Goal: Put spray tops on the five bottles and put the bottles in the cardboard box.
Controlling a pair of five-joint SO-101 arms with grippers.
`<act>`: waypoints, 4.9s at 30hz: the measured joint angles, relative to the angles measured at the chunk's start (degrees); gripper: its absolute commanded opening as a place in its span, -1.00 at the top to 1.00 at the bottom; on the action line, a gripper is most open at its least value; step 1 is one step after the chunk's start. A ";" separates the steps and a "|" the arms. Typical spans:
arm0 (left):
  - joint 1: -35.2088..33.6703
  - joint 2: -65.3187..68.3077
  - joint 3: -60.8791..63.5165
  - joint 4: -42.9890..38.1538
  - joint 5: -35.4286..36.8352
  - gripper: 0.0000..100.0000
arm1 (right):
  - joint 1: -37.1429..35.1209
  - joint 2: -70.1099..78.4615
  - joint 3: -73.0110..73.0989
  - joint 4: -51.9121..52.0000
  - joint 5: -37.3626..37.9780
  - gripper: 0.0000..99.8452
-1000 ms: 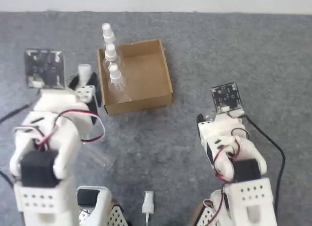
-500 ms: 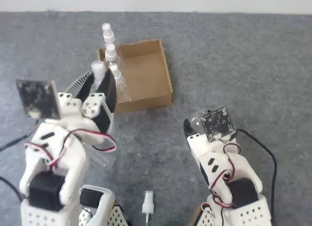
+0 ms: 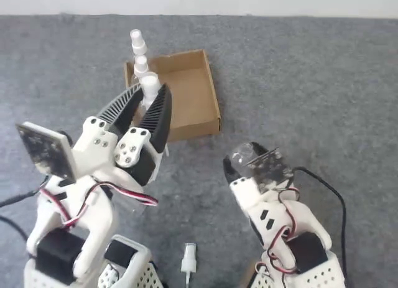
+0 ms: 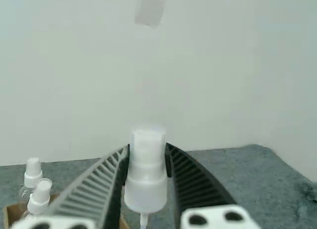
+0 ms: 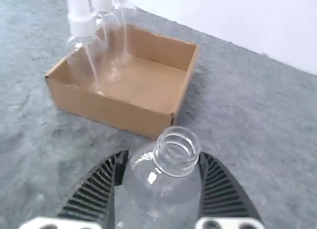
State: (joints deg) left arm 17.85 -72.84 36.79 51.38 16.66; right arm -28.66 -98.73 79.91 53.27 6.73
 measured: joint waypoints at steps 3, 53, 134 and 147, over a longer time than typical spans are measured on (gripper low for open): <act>2.20 0.09 3.08 -2.64 2.11 0.98 | -3.34 -1.67 3.08 0.00 3.34 0.85; 13.01 0.09 18.29 -16.44 6.86 0.98 | -13.36 -4.04 9.58 -5.19 11.25 0.85; 12.75 -9.23 26.90 -23.91 1.32 0.98 | -12.57 -4.04 12.13 -8.44 11.34 0.85; 16.53 -5.89 26.90 -23.91 1.32 0.98 | -12.66 -4.04 12.13 -8.44 11.43 0.85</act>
State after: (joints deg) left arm 34.37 -78.73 63.69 27.47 17.98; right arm -41.32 -102.77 92.04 44.84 18.15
